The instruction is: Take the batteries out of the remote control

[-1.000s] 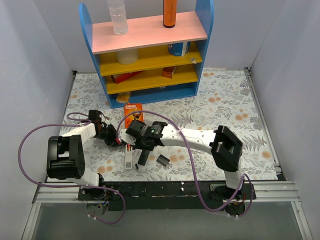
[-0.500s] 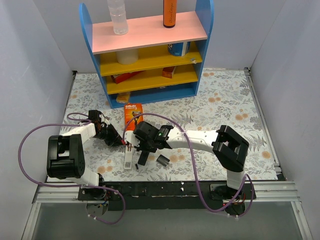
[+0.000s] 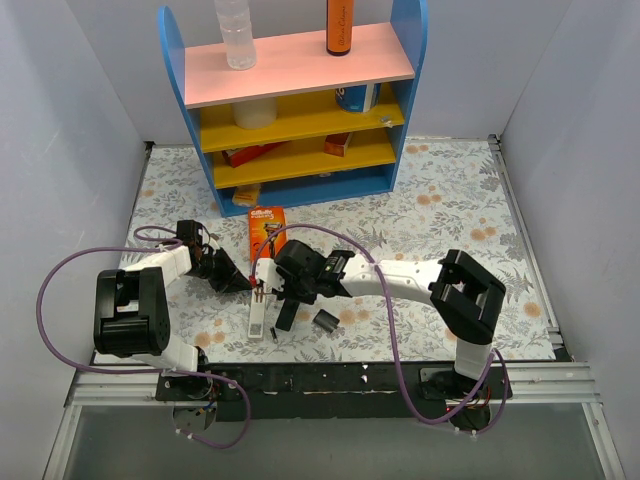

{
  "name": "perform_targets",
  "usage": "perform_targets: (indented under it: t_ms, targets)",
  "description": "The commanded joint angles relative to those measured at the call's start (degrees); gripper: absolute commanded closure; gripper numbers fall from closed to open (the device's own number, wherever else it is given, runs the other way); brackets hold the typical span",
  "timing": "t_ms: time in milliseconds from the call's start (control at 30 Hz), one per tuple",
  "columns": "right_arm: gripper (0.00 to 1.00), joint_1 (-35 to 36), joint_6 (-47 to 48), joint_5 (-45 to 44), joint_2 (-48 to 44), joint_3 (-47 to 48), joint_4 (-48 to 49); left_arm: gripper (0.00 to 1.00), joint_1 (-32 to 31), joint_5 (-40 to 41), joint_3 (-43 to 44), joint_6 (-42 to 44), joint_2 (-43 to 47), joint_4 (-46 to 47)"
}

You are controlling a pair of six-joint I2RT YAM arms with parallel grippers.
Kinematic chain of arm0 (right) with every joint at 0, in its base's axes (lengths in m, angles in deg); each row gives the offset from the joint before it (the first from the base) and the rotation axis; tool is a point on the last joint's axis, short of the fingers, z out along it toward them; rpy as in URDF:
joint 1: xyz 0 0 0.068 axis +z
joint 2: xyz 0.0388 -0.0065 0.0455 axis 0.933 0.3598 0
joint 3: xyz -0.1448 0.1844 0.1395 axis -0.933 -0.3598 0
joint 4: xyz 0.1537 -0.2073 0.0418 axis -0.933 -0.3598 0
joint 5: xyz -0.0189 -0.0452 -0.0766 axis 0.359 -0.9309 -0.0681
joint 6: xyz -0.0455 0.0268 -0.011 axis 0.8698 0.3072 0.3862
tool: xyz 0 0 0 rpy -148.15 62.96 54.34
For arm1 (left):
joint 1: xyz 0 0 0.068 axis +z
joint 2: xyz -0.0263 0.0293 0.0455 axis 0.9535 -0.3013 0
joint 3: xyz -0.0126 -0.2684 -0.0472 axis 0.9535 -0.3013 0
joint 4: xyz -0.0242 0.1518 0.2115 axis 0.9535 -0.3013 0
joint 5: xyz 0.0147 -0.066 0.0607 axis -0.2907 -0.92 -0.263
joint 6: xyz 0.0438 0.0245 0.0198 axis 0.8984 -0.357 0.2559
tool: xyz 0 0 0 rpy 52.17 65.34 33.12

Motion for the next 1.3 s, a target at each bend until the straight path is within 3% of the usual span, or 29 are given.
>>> perform_targets:
  t_ms: [0,267,467,600,633,733,1267]
  targets:
    - [0.99,-0.1,-0.7,1.8,-1.8,3.6,-3.1,0.95,-0.4,2.0,1.1,0.0,0.7,-1.4]
    - [0.99,-2.3,-6.6,1.8,-5.8,4.9,-5.9,0.91,-0.5,3.6,6.7,-1.6,5.5,-2.9]
    - [0.99,-4.9,-14.2,1.0,-12.6,1.4,-6.7,0.78,-0.5,4.5,9.8,-1.9,10.7,-2.8]
    - [0.99,-12.0,-22.7,-1.2,-16.4,-1.8,-9.1,0.53,-0.5,4.2,8.6,-1.5,14.5,0.1]
    - [0.99,-13.3,-23.9,-1.2,-17.9,-3.0,-9.2,0.32,-0.5,3.2,8.1,-0.5,15.9,0.8]
    - [0.99,-16.3,-26.9,-3.1,-21.1,-8.4,-7.6,0.02,-0.7,0.0,6.6,1.5,17.0,3.1]
    - [0.99,-18.9,-36.2,-13.1,-19.5,-22.1,0.3,0.02,-1.6,1.5,-2.6,3.2,21.5,9.9]
